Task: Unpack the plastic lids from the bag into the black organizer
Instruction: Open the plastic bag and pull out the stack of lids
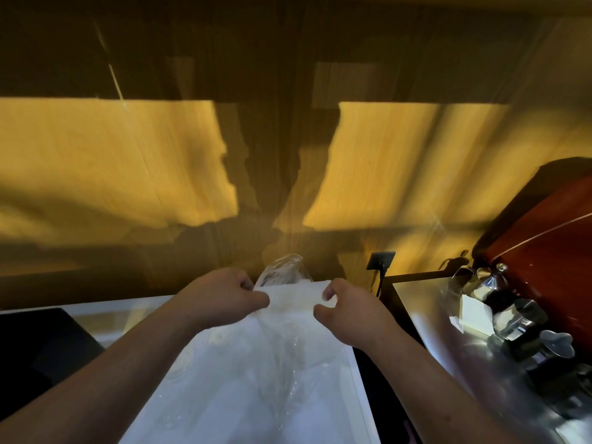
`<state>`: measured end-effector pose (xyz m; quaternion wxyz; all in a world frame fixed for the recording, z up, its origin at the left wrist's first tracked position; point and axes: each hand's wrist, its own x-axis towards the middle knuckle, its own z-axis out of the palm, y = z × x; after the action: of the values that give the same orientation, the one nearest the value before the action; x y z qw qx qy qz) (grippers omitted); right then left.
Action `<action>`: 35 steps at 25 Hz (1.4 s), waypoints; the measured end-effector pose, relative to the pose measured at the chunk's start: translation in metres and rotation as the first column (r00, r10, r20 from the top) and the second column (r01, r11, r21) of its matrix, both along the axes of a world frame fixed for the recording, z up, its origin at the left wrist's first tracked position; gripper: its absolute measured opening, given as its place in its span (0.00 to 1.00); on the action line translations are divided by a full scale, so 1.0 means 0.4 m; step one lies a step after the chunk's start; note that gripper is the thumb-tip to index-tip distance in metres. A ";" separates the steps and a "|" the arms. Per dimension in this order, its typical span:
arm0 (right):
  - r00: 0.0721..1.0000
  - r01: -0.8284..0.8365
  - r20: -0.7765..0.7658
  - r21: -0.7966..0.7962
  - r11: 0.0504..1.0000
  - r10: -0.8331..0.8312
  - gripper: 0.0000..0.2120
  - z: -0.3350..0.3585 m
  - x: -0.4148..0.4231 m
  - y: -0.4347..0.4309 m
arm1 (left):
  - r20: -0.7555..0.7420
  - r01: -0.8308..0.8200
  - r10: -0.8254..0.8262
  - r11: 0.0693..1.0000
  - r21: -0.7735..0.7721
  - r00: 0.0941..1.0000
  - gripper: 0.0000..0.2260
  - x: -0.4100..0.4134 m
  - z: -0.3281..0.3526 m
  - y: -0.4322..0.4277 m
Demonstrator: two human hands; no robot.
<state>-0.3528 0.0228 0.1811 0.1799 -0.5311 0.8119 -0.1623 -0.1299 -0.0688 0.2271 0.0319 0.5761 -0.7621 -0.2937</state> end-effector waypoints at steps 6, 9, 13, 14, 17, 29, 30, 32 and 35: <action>0.999 0.002 -0.046 -0.107 0.994 -0.007 0.12 0.015 -0.010 -0.043 | 0.067 -0.019 0.032 0.983 -0.185 0.997 0.18 -0.024 0.001 -0.048; 0.999 0.029 -0.033 -0.119 0.992 -0.033 0.09 0.013 -0.018 -0.020 | 0.043 -0.039 0.048 0.982 -0.187 0.998 0.15 -0.004 -0.001 -0.009; 0.985 0.104 0.142 -0.035 0.994 -0.099 0.24 -0.001 -0.001 0.041 | 0.035 -0.023 0.024 0.999 -0.039 0.999 0.22 0.033 -0.023 0.071; 0.975 0.111 0.193 -0.007 0.994 -0.107 0.29 -0.004 0.008 0.057 | 0.011 -0.025 0.025 1.000 -0.006 1.000 0.22 0.038 -0.026 0.083; 0.924 0.078 0.372 0.054 0.995 -0.092 0.36 -0.012 0.034 0.078 | -0.099 -0.041 0.048 0.997 0.069 0.994 0.22 0.040 -0.023 0.108; 0.960 0.042 0.275 0.007 0.999 -0.042 0.35 0.029 0.032 0.092 | 0.006 -0.092 0.094 0.983 -0.156 0.996 0.13 0.037 -0.015 0.078; 0.965 0.038 0.260 0.008 0.999 -0.039 0.35 0.036 0.034 0.095 | 0.001 -0.093 0.095 0.983 -0.160 0.996 0.14 0.038 -0.018 0.075; 0.988 0.023 0.150 0.028 0.999 -0.027 0.33 0.049 0.046 0.097 | 0.010 -0.079 0.082 0.983 -0.166 0.997 0.16 0.031 -0.022 0.073; 0.993 -0.029 -0.115 0.042 0.999 0.033 0.29 0.073 0.081 0.059 | 0.086 -0.020 0.039 0.977 -0.213 0.996 0.14 0.005 -0.022 0.067</action>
<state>-0.3204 0.0465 0.2101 0.1456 -0.5485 0.8157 -0.1121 -0.1279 -0.0420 0.2185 0.0632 0.5933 -0.7810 -0.1843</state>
